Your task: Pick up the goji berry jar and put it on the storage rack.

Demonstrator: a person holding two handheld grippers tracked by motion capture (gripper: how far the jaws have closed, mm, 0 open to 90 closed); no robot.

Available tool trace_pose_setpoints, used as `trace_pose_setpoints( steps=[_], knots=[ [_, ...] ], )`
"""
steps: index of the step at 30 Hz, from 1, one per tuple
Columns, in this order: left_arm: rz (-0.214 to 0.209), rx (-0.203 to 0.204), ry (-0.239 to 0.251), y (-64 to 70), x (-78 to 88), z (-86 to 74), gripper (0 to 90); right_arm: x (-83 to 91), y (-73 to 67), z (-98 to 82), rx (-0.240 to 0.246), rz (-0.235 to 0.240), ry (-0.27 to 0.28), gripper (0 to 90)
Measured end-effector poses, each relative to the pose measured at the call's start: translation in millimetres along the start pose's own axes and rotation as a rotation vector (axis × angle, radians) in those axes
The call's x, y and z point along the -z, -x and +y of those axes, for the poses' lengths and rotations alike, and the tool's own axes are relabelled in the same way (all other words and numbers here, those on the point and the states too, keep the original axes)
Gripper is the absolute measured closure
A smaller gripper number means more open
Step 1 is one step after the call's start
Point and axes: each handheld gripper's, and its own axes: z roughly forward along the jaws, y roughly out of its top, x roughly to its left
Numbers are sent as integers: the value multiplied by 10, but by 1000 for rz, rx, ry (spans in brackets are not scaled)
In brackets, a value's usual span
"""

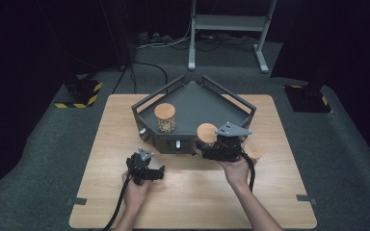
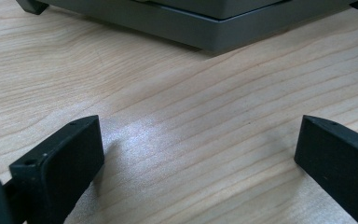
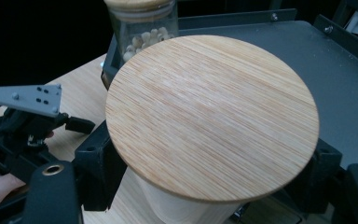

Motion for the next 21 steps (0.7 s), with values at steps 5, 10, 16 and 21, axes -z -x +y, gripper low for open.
trace_pose_setpoints(
  steps=[5, 10, 16, 21],
  knots=[
    [0, 0, 0, 0, 0, 0, 14, -14, 22, 94, -6, 7, 2, 258],
    [0, 0, 0, 0, 0, 0, 14, -16, 24, 196, -5, 13, 4, 258],
    [0, 0, 0, 0, 0, 0, 14, -38, 58, 291, -13, 10, 4, 258],
    [-1, 0, -1, 0, 1, 0, 14, -74, 88, 362, -22, 5, 3, 258]
  ],
)
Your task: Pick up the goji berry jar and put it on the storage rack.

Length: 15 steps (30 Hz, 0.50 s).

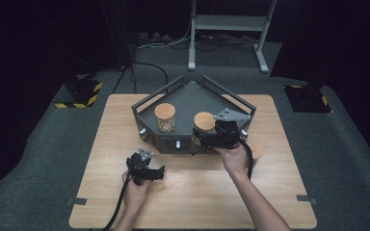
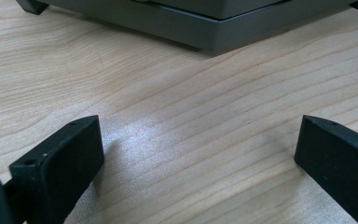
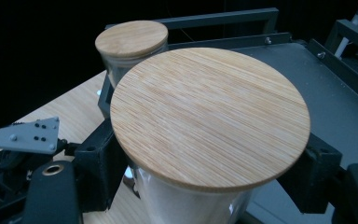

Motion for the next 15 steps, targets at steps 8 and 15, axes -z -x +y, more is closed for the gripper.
trace_pose_setpoints(
  steps=[8, 15],
  knots=[
    [1, 0, 1, 1, -1, 0, 14, -109, 39, 138, -24, -4, 5, 258],
    [1, -1, 0, 0, 0, 0, 14, -249, 43, 211, -11, -37, -9, 258]
  ],
)
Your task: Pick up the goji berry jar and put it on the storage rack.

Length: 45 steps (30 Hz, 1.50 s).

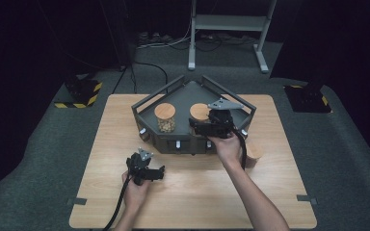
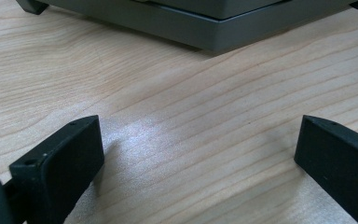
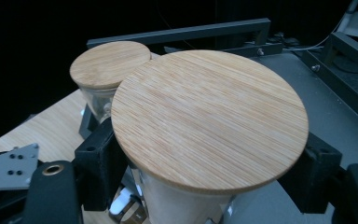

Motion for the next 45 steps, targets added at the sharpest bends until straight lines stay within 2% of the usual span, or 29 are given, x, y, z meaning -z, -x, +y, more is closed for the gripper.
trace_pose_setpoints(
  steps=[6, 16, 19, 28, 34, 42, 45],
  knots=[
    [0, 0, 0, 0, 0, 0, 14, -121, 13, 5, -4, -29, -12, 258],
    [0, 0, 0, 0, 0, 0, 14, -288, 120, -9, -48, -81, -32, 258],
    [0, 0, 0, 0, 0, 0, 14, -322, 142, -19, -58, -79, -35, 258],
    [0, 0, 0, 0, 0, 0, 14, -402, 152, -54, -35, -111, -57, 258],
    [-1, 0, -2, 0, 1, 1, 14, -419, 152, -76, -36, -113, -54, 258],
    [0, 0, 0, 0, 0, 0, 14, -422, 121, -115, -10, -117, -47, 255],
    [0, 0, 0, 1, 0, 0, 14, -418, 125, -132, -17, -112, -41, 252]
  ],
)
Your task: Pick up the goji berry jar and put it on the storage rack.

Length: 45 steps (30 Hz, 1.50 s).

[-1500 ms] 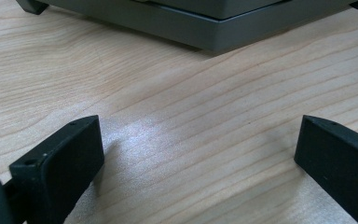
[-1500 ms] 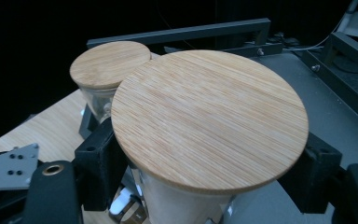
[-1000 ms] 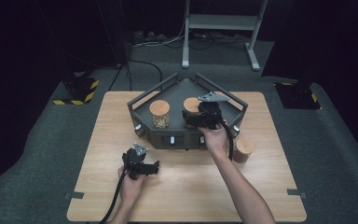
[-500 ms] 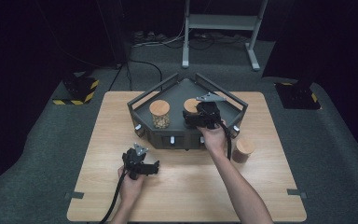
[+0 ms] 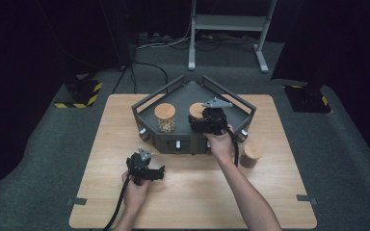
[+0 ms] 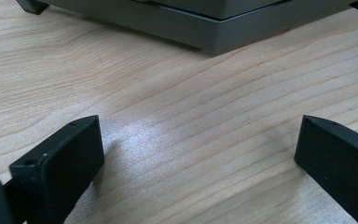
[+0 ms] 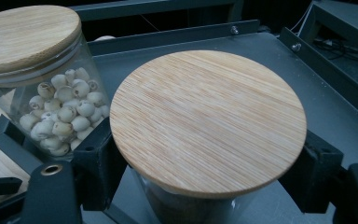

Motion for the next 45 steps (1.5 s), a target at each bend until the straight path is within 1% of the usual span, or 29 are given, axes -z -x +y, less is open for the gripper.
trace_pose_setpoints(
  steps=[15, 17, 19, 21, 22, 24, 27, 29, 34, 36, 41, 45],
  knots=[
    [0, 0, 0, 0, 0, 0, 14, -17, 36, -27, -32, 27, 1, 236],
    [0, 0, 0, 0, 0, 0, 14, -28, 45, -30, -37, 35, -5, 208],
    [0, 0, 0, -1, 0, 0, 14, -39, 55, -37, -49, 37, -14, 159],
    [0, 0, 0, -1, 0, 0, 14, -50, 74, -49, -68, 49, -17, 115],
    [0, 0, 0, -1, -1, 0, 14, -52, 83, -56, -78, 55, -16, 102],
    [0, 0, 0, -1, -1, 0, 14, -32, 90, -68, -80, 63, -2, 86],
    [0, 0, 0, -1, -1, 0, 13, -5, 92, -85, -81, 75, 4, 72],
    [0, 0, 0, -1, -1, 0, 14, 11, 97, -101, -77, 73, 1, 62],
    [0, 0, 0, -1, -1, 0, 13, 47, 132, -133, -88, 68, 9, 43],
    [0, 0, 0, -1, -1, 0, 13, 64, 132, -147, -85, 61, 12, 39],
    [0, 0, 0, -1, -1, 0, 13, 106, 124, -190, -84, 49, -8, 21],
    [0, 0, 1, -1, -1, 0, 13, 147, 136, -215, -87, 54, -13, 14]
  ],
)
